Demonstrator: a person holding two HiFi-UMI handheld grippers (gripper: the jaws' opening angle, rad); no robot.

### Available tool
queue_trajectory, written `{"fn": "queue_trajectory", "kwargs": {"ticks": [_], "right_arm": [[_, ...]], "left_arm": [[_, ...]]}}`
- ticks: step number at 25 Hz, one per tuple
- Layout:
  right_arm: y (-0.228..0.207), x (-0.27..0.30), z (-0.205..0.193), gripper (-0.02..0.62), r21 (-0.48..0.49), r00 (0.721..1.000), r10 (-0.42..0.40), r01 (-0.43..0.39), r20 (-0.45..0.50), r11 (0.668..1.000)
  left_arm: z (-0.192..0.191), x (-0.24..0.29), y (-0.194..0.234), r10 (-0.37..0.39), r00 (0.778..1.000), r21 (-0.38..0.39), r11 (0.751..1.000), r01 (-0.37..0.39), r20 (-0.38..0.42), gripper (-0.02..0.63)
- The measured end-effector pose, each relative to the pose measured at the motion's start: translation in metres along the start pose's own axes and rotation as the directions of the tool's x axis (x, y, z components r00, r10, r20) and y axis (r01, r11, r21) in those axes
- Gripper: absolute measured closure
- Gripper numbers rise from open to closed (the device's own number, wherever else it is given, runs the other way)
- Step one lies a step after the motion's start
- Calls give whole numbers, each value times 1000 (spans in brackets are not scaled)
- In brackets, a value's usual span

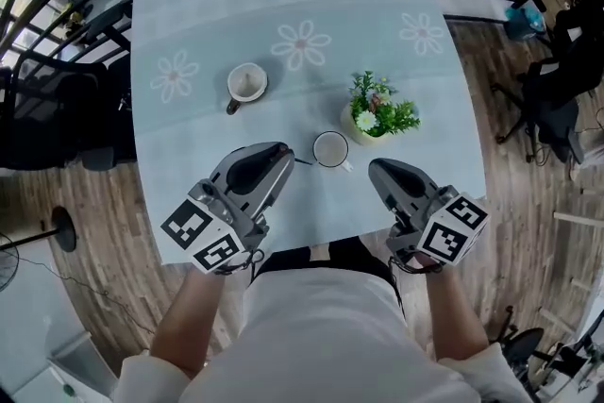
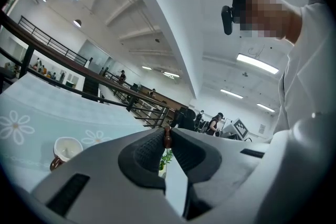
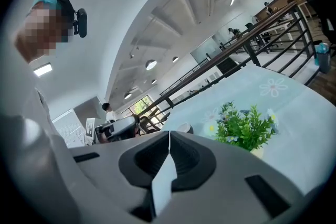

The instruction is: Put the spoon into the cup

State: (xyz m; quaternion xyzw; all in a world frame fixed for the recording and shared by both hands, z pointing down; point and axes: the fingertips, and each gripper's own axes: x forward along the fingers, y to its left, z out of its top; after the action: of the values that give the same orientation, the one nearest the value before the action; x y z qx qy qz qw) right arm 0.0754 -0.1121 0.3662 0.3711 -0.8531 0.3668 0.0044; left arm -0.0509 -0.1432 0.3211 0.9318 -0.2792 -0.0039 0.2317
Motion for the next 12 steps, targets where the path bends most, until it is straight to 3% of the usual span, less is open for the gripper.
{"fn": "queue_trajectory", "kwargs": {"ticks": [12], "right_arm": [[-54,6,-3,571,40,991,87,-83,-105,996]], "left_arm": [[-38,53,24,130,990,62,990,-126,-57,552]]}}
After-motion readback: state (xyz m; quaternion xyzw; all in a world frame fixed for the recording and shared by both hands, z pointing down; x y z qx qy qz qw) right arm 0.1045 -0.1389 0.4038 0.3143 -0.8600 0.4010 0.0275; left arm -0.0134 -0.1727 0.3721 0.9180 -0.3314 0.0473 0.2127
